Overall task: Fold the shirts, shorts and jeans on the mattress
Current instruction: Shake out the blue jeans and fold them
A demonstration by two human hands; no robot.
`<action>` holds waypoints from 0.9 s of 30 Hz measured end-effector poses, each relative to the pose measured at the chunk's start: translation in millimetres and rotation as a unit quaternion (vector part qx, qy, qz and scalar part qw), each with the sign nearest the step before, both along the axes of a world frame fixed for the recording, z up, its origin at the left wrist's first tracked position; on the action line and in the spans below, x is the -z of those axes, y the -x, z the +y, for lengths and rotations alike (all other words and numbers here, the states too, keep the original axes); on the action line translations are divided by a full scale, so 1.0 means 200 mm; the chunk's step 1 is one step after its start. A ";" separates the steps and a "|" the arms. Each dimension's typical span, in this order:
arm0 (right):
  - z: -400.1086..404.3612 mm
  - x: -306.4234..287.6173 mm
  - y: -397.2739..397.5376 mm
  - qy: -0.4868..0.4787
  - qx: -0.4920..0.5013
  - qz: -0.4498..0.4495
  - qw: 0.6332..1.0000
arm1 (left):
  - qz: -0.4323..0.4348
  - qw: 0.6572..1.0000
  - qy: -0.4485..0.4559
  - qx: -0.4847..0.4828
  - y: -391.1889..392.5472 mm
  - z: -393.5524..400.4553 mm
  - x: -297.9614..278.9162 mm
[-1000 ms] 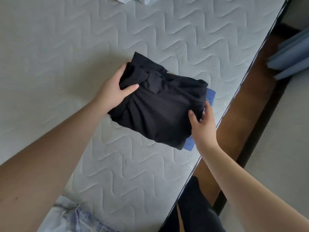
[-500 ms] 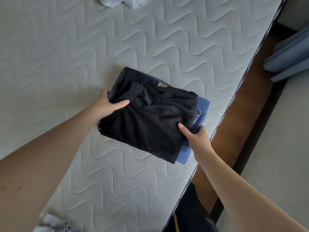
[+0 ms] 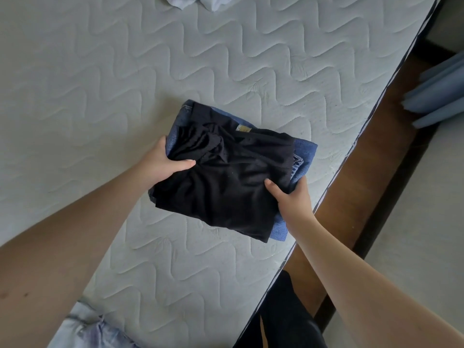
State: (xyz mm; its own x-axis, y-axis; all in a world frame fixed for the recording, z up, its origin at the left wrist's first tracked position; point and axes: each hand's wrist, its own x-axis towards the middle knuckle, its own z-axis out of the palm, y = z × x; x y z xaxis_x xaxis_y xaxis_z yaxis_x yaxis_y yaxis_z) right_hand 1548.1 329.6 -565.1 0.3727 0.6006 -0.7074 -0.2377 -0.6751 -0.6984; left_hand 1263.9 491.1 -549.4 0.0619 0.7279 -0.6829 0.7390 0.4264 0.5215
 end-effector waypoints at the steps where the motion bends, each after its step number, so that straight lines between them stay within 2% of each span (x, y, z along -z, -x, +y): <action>1: -0.03 -0.01 0.02 -0.007 -0.004 -0.003 1.000 | -0.003 1.000 -0.001 0.003 0.02 -0.03 -0.01; 11: -0.55 -0.11 0.44 0.007 0.033 0.056 0.998 | 0.005 0.996 -0.021 0.085 0.35 -0.36 -0.23; 20: -1.07 -0.15 0.86 0.057 0.037 0.114 0.991 | 0.012 0.996 -0.024 0.083 0.79 -0.89 -0.24; 27: -1.27 -0.11 1.08 0.082 0.052 0.188 0.977 | 0.031 0.993 -0.049 0.107 0.97 -1.05 -0.23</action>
